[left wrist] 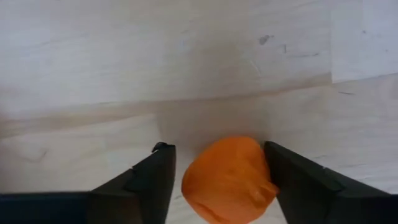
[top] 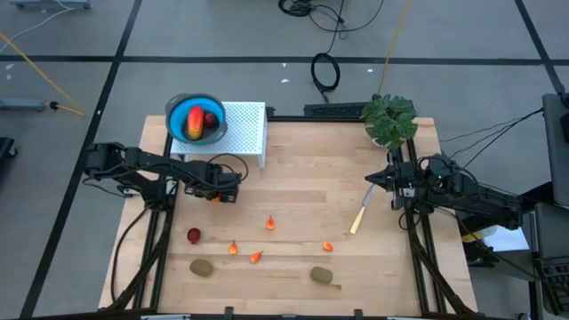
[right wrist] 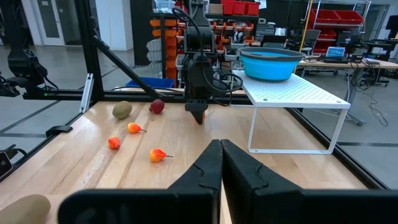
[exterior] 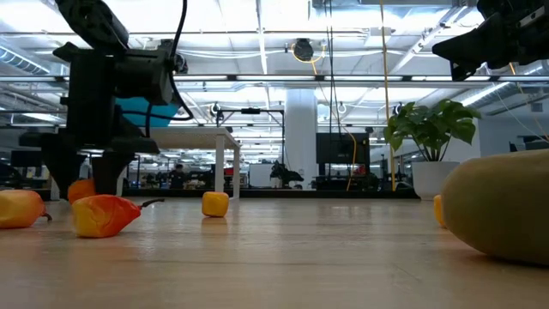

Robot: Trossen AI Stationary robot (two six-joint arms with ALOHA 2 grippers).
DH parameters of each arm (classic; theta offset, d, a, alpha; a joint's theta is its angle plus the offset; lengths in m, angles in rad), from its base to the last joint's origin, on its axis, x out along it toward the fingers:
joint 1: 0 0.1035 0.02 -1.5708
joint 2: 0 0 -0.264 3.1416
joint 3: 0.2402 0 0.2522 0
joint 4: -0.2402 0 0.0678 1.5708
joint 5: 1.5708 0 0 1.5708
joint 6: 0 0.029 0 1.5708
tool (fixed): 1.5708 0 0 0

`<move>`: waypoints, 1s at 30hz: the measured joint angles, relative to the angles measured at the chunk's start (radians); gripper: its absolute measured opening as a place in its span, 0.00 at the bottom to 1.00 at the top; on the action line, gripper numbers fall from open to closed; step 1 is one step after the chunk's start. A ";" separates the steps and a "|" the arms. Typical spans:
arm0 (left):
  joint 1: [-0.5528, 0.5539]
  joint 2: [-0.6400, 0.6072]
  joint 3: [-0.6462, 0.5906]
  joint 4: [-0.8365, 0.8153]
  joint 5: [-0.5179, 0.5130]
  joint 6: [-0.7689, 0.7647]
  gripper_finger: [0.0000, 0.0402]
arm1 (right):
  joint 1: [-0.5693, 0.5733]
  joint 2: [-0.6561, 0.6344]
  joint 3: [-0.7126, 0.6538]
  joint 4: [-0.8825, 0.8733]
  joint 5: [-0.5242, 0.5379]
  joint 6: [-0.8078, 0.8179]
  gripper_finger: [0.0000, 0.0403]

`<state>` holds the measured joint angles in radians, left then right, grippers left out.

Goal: Pick & Place Fruit
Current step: Put the orange into the blue strainer bowl on the shelf

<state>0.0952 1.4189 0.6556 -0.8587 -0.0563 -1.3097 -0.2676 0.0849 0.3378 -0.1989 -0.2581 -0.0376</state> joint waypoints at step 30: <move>-0.038 0.000 0.579 -0.044 0.021 0.753 0.43 | 0.000 0.000 0.000 0.000 -0.001 0.000 0.00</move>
<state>0.0573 1.4193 1.2344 -0.9024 -0.0353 -0.5569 -0.2676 0.0852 0.3378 -0.1991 -0.2588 -0.0378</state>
